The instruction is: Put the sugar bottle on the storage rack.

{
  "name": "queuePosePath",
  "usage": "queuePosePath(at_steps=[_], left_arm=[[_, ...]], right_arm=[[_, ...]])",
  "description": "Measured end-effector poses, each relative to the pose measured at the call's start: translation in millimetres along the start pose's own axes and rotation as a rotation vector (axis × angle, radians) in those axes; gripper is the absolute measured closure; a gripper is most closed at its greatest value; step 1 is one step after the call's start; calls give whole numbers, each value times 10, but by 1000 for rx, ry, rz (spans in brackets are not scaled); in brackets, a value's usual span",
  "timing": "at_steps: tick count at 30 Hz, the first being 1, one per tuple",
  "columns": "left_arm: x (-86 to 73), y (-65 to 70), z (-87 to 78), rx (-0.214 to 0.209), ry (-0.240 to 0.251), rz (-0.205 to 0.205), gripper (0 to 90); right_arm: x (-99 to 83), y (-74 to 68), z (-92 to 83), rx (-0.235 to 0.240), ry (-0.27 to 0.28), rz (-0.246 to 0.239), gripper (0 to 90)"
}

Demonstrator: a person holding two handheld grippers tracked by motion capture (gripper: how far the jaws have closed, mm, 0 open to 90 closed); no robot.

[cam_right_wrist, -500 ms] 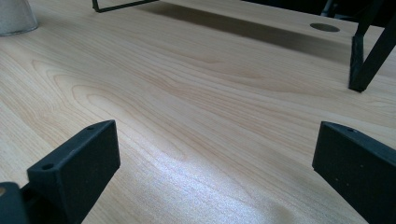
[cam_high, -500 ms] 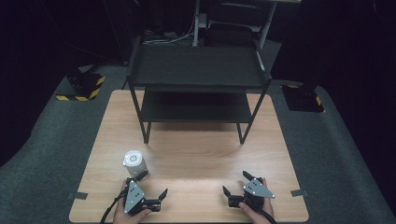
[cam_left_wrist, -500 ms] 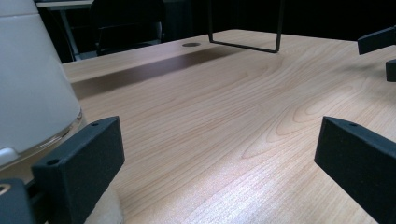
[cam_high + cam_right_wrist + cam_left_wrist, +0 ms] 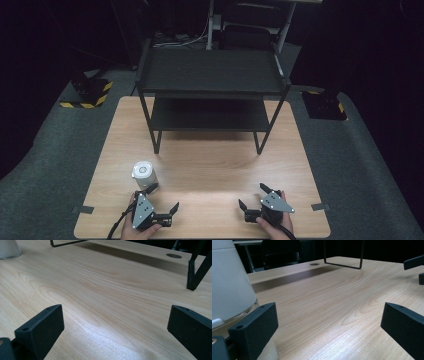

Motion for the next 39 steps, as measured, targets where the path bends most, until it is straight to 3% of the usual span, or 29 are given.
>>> queuePosePath(at_steps=[10, 17, 23, 30, 39], left_arm=[[39, 12, -26, -10, 21, -4, 12], [167, 32, -123, 6, 76, -9, 11], [277, -29, -300, 57, 136, -20, 10], [322, -121, -458, 117, 171, -27, 9], [277, -206, -583, 188, 164, -41, 5]], right_arm=[[0, 4, 1, 2, 1, 0, 6], [-1, 4, 0, 4, 1, -4, 6], [0, 3, 1, 4, 1, -5, 6], [-2, 2, 1, 3, 3, -6, 6], [-6, 0, 2, -1, 7, -8, 6]])
Point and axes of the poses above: each handheld gripper's, and its own axes: z roughly forward along the jaws, x roughly out of its top, y roughly to its right, the point moved 7 cm from there along z, roughly forward along the jaws, and after that the axes turned 5 degrees about x, right-handed, at the moved point
